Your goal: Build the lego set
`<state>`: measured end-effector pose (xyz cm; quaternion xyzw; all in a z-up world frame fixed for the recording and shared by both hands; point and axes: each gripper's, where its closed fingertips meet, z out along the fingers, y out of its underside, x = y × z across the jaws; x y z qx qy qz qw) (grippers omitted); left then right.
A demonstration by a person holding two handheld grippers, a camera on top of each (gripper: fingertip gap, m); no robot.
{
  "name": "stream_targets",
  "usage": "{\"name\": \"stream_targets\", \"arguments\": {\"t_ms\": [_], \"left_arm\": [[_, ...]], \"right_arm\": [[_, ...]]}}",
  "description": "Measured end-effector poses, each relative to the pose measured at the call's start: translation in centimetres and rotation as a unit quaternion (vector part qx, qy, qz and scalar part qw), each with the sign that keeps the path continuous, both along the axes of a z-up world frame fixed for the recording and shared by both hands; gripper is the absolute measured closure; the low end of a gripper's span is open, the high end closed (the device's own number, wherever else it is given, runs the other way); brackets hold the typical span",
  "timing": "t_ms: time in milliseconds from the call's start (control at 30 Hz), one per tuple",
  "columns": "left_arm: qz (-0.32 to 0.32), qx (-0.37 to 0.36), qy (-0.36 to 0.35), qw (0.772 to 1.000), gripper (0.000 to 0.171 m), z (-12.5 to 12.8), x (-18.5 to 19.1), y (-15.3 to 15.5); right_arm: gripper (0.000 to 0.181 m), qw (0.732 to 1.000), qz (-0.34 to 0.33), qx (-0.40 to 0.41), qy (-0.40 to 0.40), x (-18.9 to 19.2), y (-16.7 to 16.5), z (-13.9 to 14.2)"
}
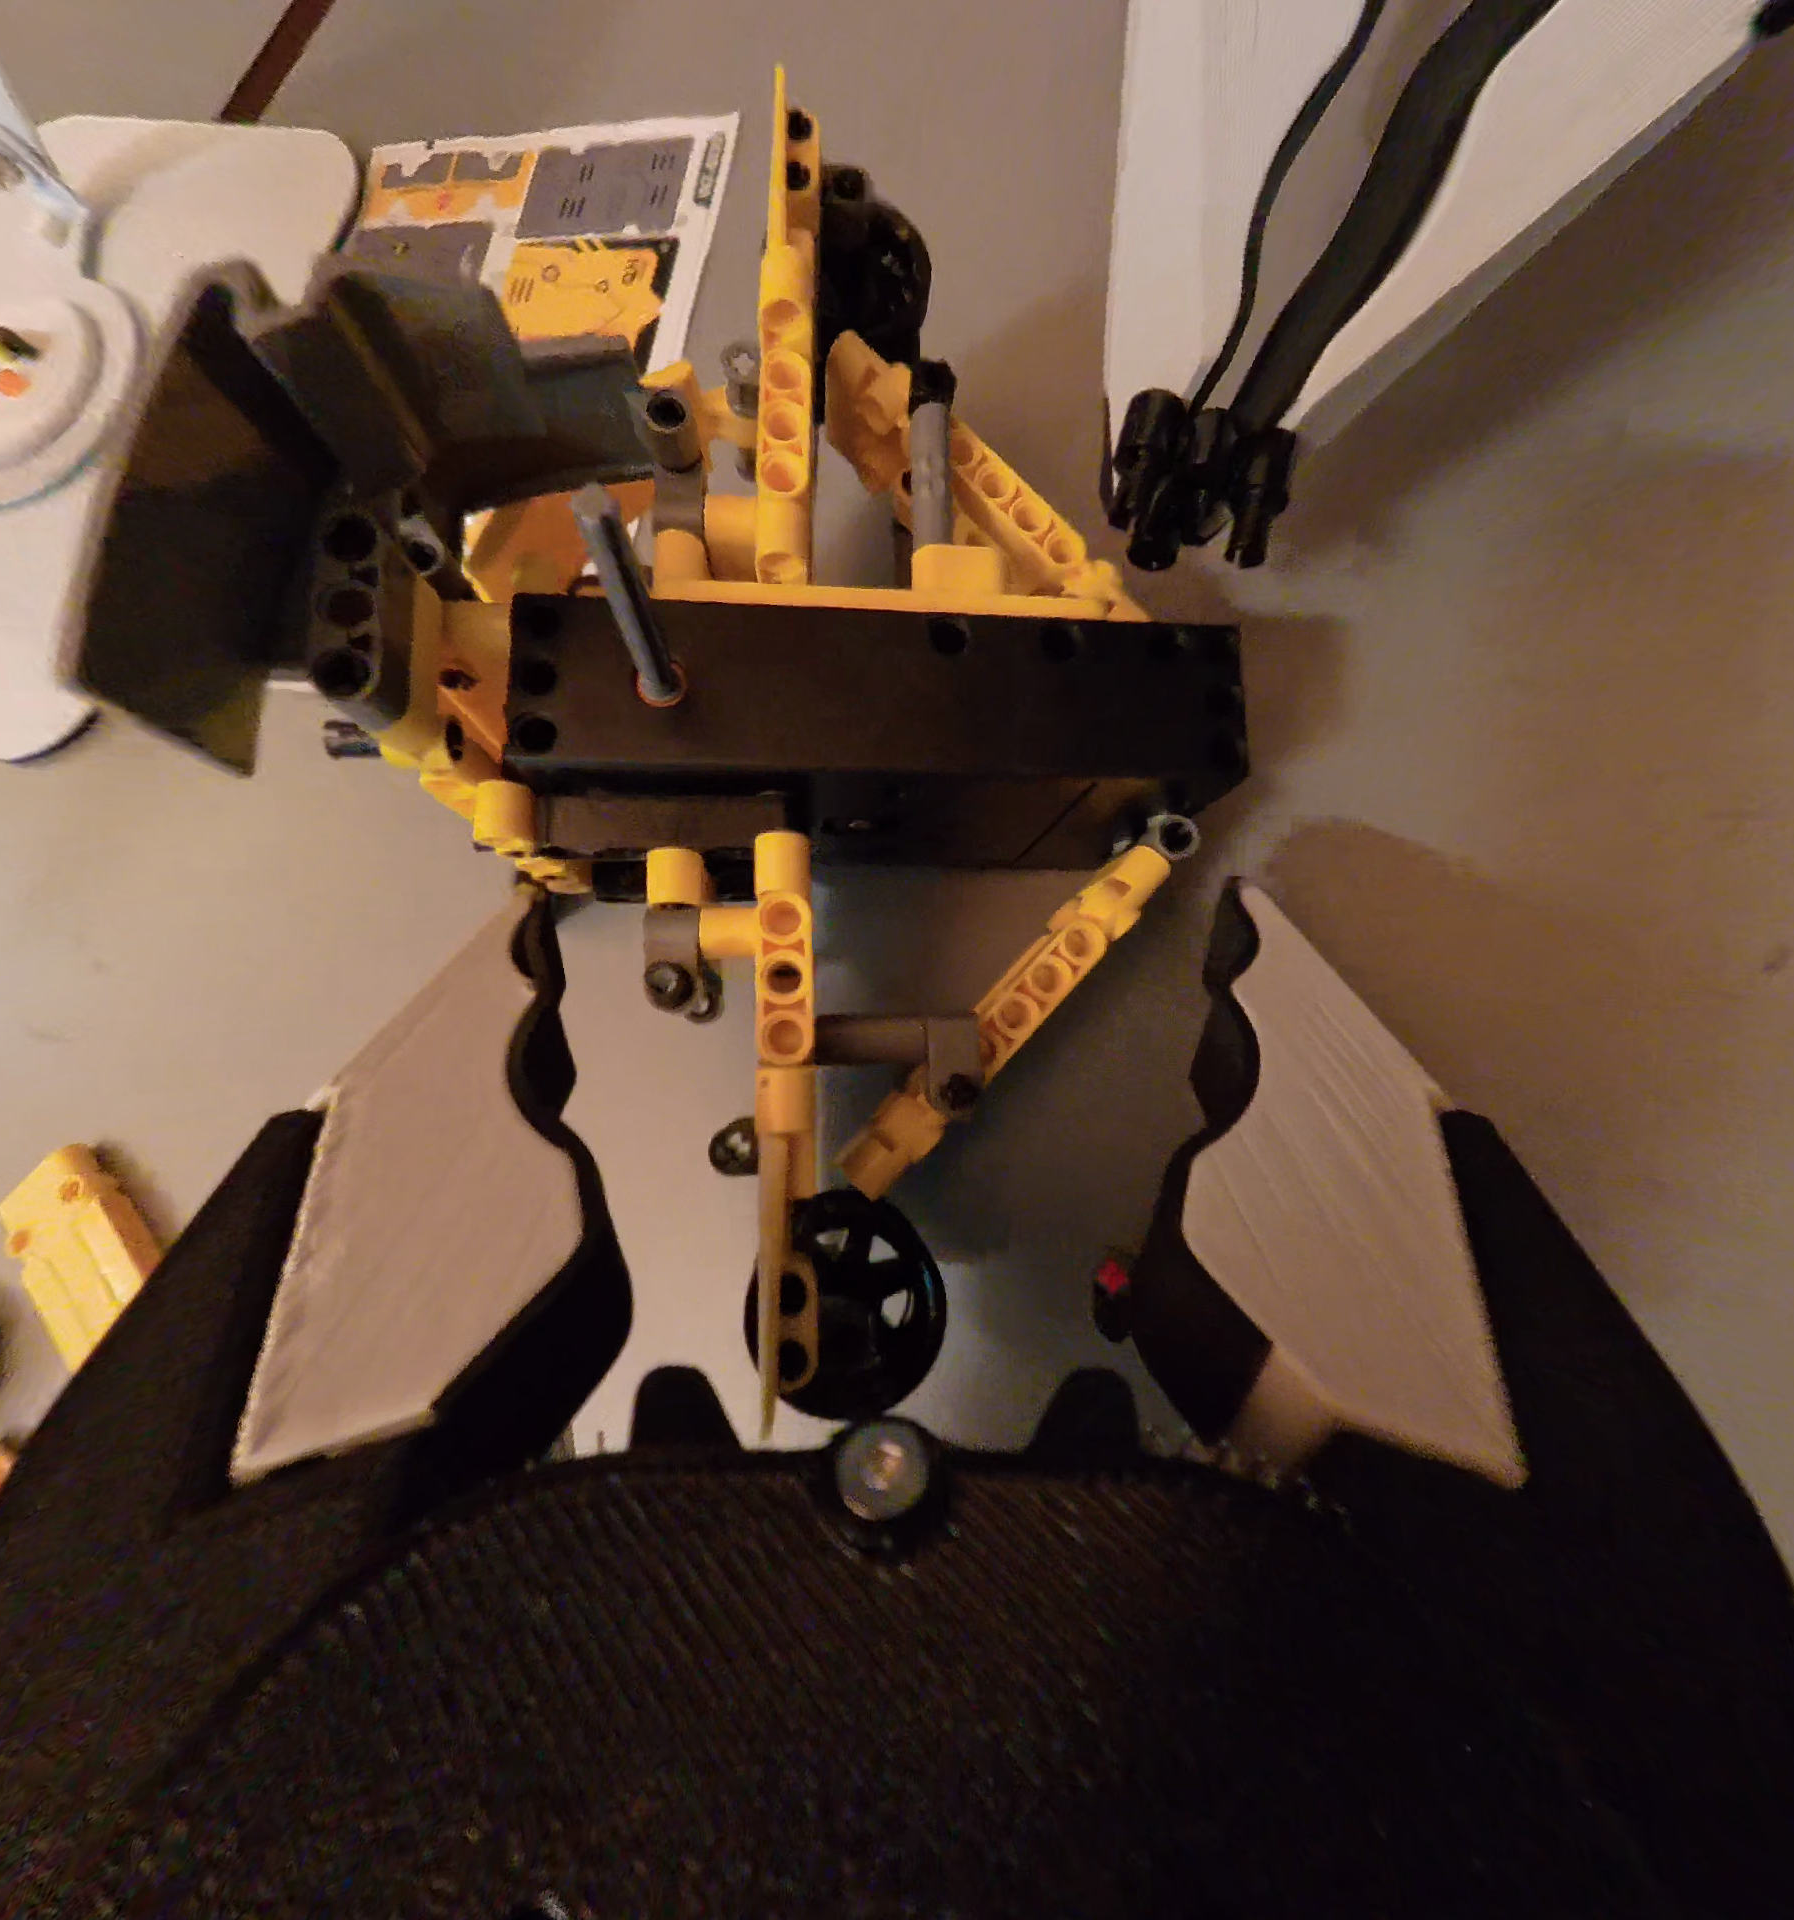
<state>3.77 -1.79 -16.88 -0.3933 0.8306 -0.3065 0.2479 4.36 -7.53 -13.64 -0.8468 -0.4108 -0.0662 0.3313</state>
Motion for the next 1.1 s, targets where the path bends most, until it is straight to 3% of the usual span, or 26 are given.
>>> {"name": "stream_targets", "arguments": {"t_ms": [100, 200, 333, 433, 567, 700, 900, 1100], "left_arm": [[-0.003, -0.05, -0.031, 0.998, 0.051, 2.3, -0.3, 0.0], [-0.011, -0.098, -0.051, 0.994, 0.053, 4.0, -0.6, -0.1], [-0.013, -0.103, -0.045, 0.994, 0.052, 3.7, -0.6, -0.2], [-0.017, -0.096, -0.046, 0.994, 0.052, 3.4, -0.7, -0.5], [-0.016, -0.1, -0.052, 0.993, 0.053, 3.5, -0.6, -0.5], [-0.012, -0.107, -0.053, 0.993, 0.054, 3.6, -0.6, 0.0], [-0.013, -0.117, -0.053, 0.992, 0.055, 3.6, -0.6, 0.1], [-0.021, -0.11, -0.047, 0.993, 0.054, 3.0, -0.6, -0.4]], "right_arm": [[0.175, 1.0, -0.006, -0.004, -0.015, -0.7, -0.8, 0.4], [0.175, 0.995, -0.006, -0.091, -0.039, -1.7, -3.6, -1.2], [0.175, 0.977, -0.015, -0.203, -0.058, -3.4, -6.6, -3.8], [0.175, 0.969, -0.019, -0.238, -0.068, -4.0, -7.2, -5.1], [0.174, 0.971, -0.021, -0.236, -0.035, -5.3, -6.5, -5.7], [0.158, 0.977, -0.033, -0.21, 0.006, -6.3, -5.9, -5.6], [0.14, 0.989, -0.045, -0.118, 0.078, -6.6, -4.8, -4.3], [0.146, 0.987, -0.03, -0.091, 0.131, -6.7, -4.4, -4.1]]}}
